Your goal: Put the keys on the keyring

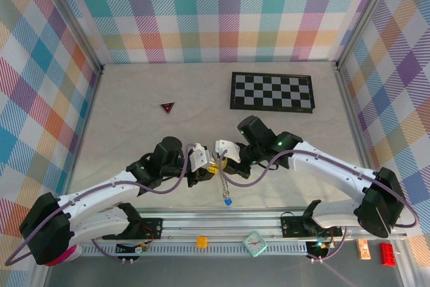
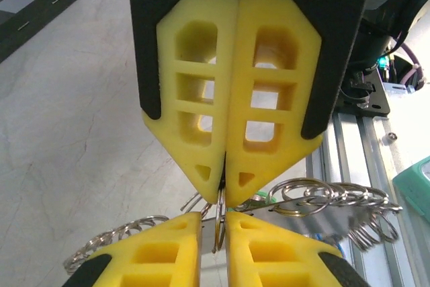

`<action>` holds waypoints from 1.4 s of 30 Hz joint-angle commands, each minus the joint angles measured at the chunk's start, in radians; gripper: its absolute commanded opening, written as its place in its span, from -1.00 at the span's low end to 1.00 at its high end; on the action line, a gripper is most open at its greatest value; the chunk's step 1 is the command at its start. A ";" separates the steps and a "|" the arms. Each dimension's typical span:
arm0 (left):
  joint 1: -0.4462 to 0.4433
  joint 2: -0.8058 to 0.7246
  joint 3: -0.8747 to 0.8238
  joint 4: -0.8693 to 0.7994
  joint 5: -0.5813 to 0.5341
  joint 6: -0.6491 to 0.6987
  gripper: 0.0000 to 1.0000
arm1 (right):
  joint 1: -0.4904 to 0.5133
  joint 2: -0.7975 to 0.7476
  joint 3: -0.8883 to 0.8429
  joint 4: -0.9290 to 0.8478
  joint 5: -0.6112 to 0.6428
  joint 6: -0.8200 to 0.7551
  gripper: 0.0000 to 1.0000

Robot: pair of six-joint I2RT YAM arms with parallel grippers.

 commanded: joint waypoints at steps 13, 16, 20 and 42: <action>-0.011 -0.026 -0.046 0.137 0.039 -0.048 -1.00 | -0.043 -0.124 -0.164 0.277 -0.091 0.188 -0.55; -0.010 -0.034 -0.075 0.198 0.043 -0.075 -1.00 | -0.056 -0.149 -0.223 0.357 -0.118 0.257 -0.52; -0.011 -0.037 -0.096 0.248 0.051 -0.090 -1.00 | -0.057 -0.143 -0.256 0.405 -0.143 0.301 -0.48; -0.010 -0.058 -0.085 0.191 -0.033 -0.088 -0.43 | -0.054 -0.098 -0.142 0.207 -0.141 0.153 -1.00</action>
